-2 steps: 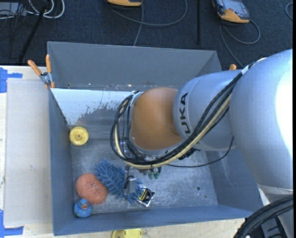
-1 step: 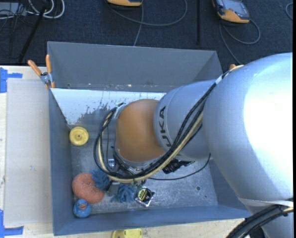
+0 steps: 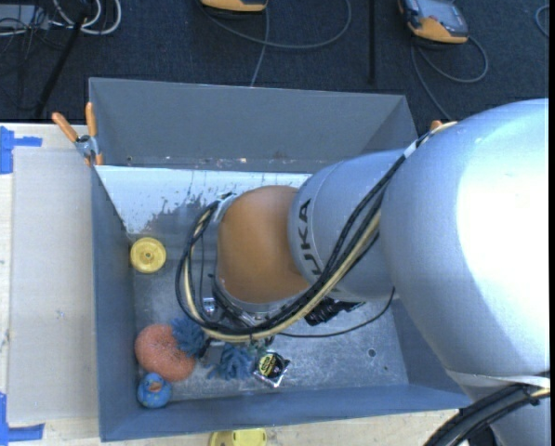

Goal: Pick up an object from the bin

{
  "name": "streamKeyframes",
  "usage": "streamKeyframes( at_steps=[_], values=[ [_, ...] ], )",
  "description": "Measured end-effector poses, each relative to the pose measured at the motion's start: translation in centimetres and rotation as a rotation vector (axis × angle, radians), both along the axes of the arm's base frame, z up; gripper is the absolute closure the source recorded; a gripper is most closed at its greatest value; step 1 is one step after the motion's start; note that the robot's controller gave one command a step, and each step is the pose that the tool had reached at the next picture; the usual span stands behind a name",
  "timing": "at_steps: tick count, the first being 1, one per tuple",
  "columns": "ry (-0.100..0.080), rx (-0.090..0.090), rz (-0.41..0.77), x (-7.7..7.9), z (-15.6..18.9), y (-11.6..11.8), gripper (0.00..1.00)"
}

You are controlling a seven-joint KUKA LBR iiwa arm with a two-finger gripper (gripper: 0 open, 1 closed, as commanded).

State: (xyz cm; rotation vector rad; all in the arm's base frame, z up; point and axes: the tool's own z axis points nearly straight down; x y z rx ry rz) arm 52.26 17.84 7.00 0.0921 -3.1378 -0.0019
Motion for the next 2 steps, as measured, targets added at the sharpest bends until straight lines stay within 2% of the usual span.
streamKeyframes(
  at_steps=[1,2],
  values=[
    [-0.002,-0.001,0.011,3.02,8.31,-0.64,1.00],
    [-0.002,-0.001,0.010,3.02,8.31,-0.65,1.00]
  ],
)
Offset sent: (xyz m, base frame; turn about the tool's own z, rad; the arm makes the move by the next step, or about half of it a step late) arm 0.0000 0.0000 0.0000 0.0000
